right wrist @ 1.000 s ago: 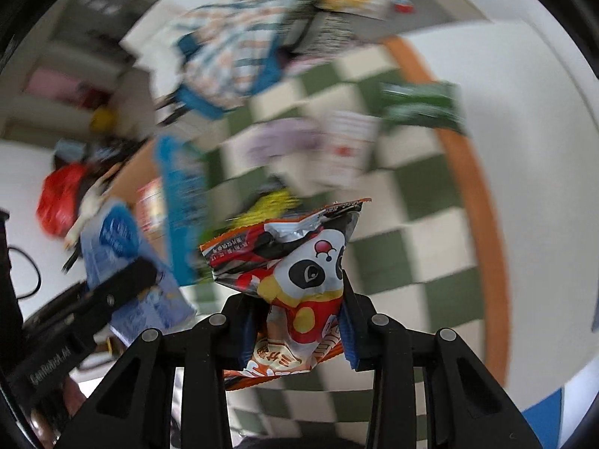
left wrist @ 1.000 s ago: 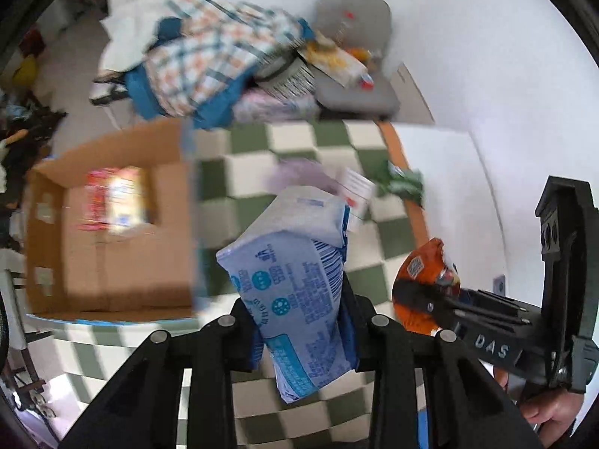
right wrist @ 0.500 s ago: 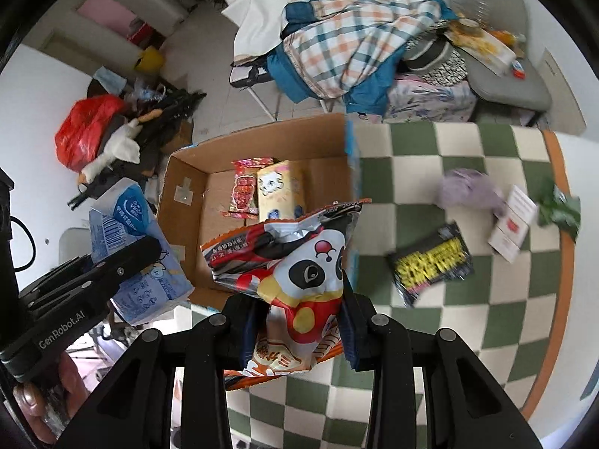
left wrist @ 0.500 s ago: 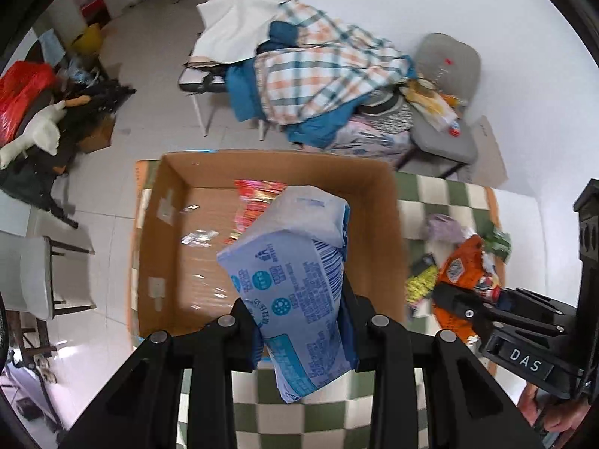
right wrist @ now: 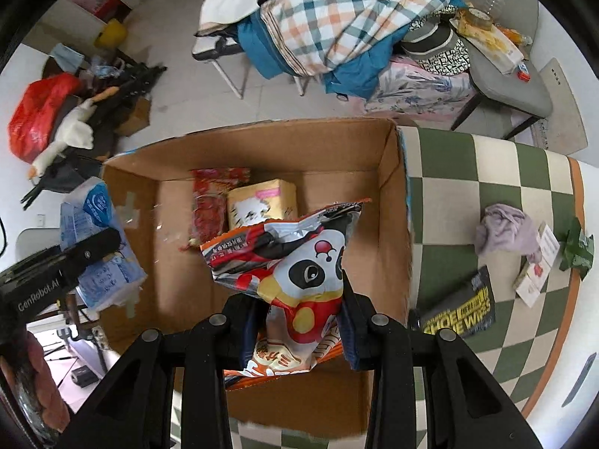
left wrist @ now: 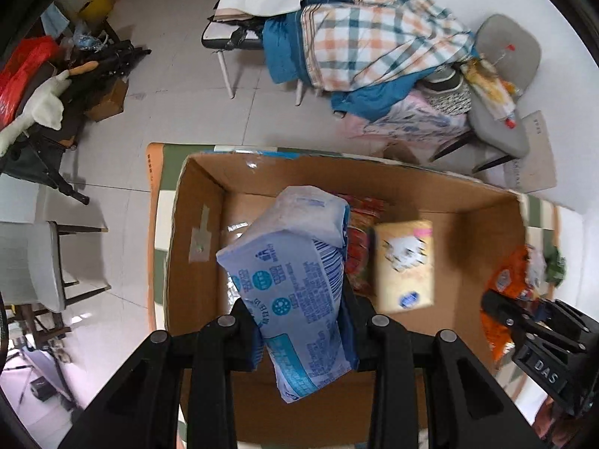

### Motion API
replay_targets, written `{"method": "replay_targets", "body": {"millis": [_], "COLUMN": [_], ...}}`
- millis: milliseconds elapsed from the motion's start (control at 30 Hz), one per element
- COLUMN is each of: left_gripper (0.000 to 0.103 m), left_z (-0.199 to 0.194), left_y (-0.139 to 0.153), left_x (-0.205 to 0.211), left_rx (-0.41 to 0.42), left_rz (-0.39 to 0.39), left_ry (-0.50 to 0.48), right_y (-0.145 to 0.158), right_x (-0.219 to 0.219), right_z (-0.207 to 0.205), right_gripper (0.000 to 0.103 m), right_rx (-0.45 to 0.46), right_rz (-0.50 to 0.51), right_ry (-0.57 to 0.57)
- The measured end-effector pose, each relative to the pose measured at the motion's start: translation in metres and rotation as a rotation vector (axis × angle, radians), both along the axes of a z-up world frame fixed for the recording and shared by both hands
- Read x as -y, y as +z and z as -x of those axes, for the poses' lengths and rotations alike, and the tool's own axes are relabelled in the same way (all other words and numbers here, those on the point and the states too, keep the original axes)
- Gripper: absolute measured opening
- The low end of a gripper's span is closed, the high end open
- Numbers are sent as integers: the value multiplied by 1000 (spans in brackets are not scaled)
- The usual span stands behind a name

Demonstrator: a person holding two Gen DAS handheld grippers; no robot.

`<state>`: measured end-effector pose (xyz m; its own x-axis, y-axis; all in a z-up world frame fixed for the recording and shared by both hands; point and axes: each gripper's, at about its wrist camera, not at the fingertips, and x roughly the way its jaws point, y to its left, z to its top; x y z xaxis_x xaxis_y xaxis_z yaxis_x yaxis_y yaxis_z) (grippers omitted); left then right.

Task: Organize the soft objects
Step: 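Carry both packs into the box and release them beside the others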

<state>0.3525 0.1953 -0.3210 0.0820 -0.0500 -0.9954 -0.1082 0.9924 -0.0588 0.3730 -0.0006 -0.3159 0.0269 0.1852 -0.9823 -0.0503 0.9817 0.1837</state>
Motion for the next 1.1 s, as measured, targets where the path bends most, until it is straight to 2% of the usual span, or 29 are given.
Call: {"method": "replay_targets", "body": {"millis": [167, 300, 400, 433, 467, 533, 600, 700, 767, 933, 1033, 1100], "left_gripper": [30, 45, 50, 52, 55, 63, 84, 94, 99, 100, 100, 101], "left_z": [-22, -34, -38, -39, -40, -39, -37, -32, -27, -8, 5, 17], "left_y": [-28, -36, -40, -41, -41, -38, -32, -24, -18, -5, 1, 6], "left_x": [-3, -7, -13, -17, -18, -21, -23, -24, -22, -15, -10, -5], "left_rx": [-53, -71, -96, -103, -104, -93, -79, -59, -40, 4, 29, 46], "left_rz": [-3, -29, 0, 11, 20, 29, 25, 23, 20, -4, -5, -9], "left_ry": [3, 7, 27, 40, 46, 56, 61, 59, 55, 33, 23, 19], "right_y": [-29, -45, -51, -51, -51, -50, -47, -41, -36, -28, -25, -23], "right_x": [-5, -5, -3, -1, 1, 4, 5, 4, 2, -1, -3, -5], "right_z": [-17, -25, -28, -29, -31, -32, -32, -29, -24, -8, 4, 13], "right_gripper": [38, 39, 41, 48, 60, 69, 69, 70, 79, 96, 102, 103], "right_rx": [-19, -37, -28, -23, -19, -15, -10, -1, 12, 29, 34, 54], "right_rz": [54, 69, 70, 71, 69, 55, 56, 66, 74, 76, 75, 111], "right_ry": [-9, -27, -40, -46, -52, -63, -63, -47, -33, -1, 11, 18]}}
